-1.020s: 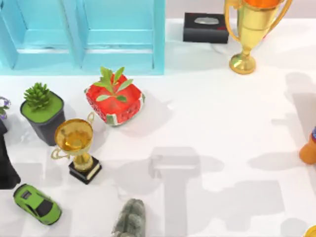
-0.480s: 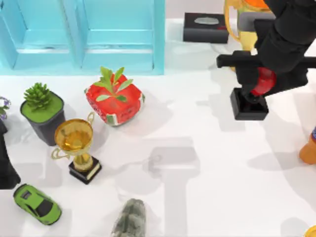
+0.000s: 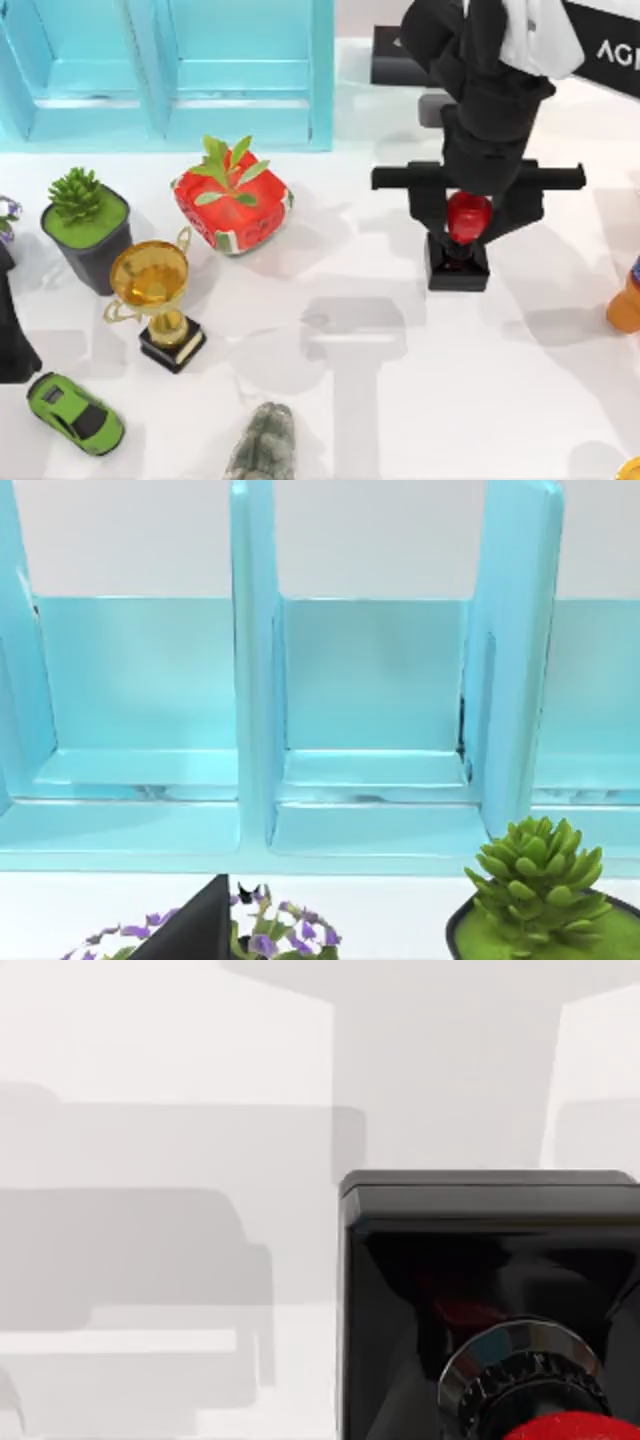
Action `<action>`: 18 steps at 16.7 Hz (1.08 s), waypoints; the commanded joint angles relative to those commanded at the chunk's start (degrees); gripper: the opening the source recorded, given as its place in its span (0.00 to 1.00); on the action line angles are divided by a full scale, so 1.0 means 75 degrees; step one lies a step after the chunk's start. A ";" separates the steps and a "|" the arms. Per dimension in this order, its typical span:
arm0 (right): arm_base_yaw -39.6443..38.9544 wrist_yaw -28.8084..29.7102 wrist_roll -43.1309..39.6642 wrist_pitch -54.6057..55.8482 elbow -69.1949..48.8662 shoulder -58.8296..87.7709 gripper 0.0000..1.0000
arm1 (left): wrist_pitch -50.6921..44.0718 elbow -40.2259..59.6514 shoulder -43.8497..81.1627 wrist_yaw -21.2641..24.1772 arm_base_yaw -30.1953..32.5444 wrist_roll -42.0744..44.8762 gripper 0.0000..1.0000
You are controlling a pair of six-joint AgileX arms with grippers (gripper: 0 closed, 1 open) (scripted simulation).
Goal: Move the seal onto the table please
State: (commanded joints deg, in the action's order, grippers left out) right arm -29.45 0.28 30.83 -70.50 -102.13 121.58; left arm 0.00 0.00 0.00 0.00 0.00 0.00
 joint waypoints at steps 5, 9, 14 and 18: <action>0.0023 -0.0020 0.0000 0.0141 0.0147 0.0028 0.00 | 0.0000 0.0000 0.0000 0.0000 0.0000 0.0000 1.00; -0.0009 -0.0006 0.0008 0.1044 0.0798 0.0206 0.00 | 0.0000 0.0000 0.0000 0.0000 0.0000 0.0000 1.00; -0.0013 0.0002 0.0016 0.1235 0.0977 0.0258 0.00 | 0.0000 0.0000 0.0000 0.0000 0.0000 0.0000 1.00; -0.0013 0.0002 0.0016 0.1235 0.0977 0.0258 0.30 | 0.0000 0.0000 0.0000 0.0000 0.0000 0.0000 1.00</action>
State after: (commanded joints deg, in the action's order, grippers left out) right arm -29.55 0.29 30.95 -61.24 -94.80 123.52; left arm 0.00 0.00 0.00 0.00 0.00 0.00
